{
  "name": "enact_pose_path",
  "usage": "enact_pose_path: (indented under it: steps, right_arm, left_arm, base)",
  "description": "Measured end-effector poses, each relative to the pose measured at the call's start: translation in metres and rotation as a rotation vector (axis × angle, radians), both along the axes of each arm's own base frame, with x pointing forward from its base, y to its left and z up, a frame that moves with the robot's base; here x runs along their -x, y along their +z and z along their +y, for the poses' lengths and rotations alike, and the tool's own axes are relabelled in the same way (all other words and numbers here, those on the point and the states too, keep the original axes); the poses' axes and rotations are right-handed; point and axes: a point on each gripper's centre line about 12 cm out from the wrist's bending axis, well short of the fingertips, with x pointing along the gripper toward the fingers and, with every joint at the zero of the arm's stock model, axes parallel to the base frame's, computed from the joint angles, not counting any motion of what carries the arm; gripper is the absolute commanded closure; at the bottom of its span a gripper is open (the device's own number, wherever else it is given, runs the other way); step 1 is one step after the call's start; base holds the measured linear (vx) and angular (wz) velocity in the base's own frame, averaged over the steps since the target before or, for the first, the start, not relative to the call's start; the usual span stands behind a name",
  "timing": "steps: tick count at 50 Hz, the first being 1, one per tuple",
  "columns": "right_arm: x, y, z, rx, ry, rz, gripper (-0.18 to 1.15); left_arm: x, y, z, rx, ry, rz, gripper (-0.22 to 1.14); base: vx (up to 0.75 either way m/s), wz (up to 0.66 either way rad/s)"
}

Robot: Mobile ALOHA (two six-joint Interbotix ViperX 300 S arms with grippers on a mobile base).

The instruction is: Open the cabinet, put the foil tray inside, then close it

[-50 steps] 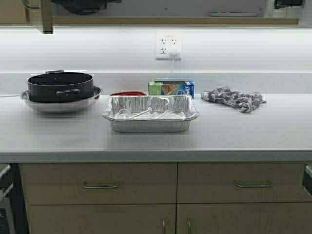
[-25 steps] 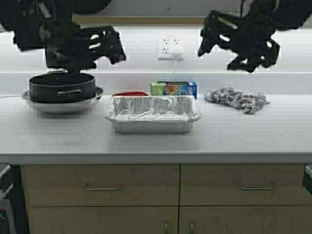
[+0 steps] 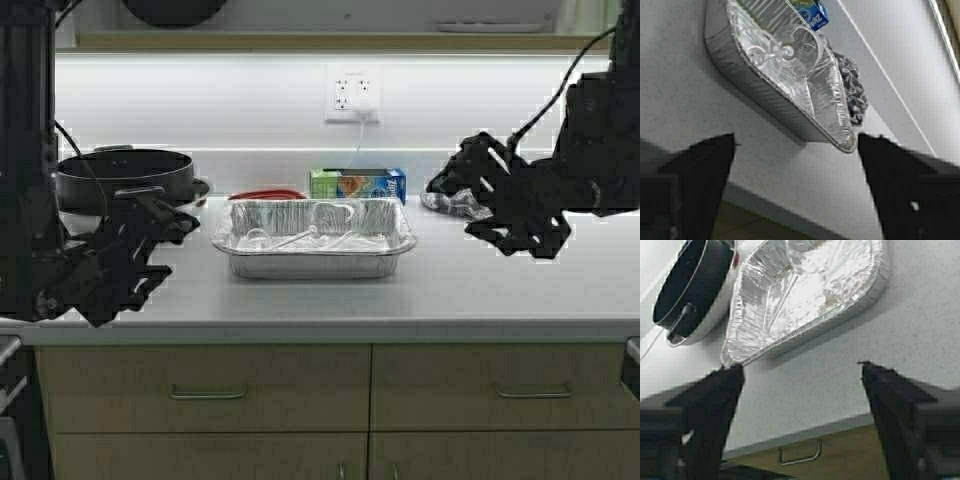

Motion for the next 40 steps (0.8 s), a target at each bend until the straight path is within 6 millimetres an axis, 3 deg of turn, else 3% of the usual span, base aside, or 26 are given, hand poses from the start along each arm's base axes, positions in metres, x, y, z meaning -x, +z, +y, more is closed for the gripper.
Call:
enact_pose_path:
  steps: [12, 21, 40]
  right_arm:
    - [-0.014, -0.008, 0.004, -0.008, 0.005, -0.020, -0.04]
    - [-0.019, -0.015, 0.005, -0.005, 0.001, -0.015, -0.04]
    - [-0.023, -0.030, -0.004, -0.012, -0.070, -0.010, -0.04]
  left_arm:
    - [-0.022, 0.002, 0.002, 0.033, 0.002, -0.063, -0.11]
    - [-0.025, 0.002, 0.013, 0.033, 0.033, -0.063, -0.11]
    - [-0.029, -0.006, 0.007, 0.043, -0.014, -0.060, -0.11]
  base:
    - [0.06, 0.03]
    - [0.14, 0.08]
    - [0.22, -0.02]
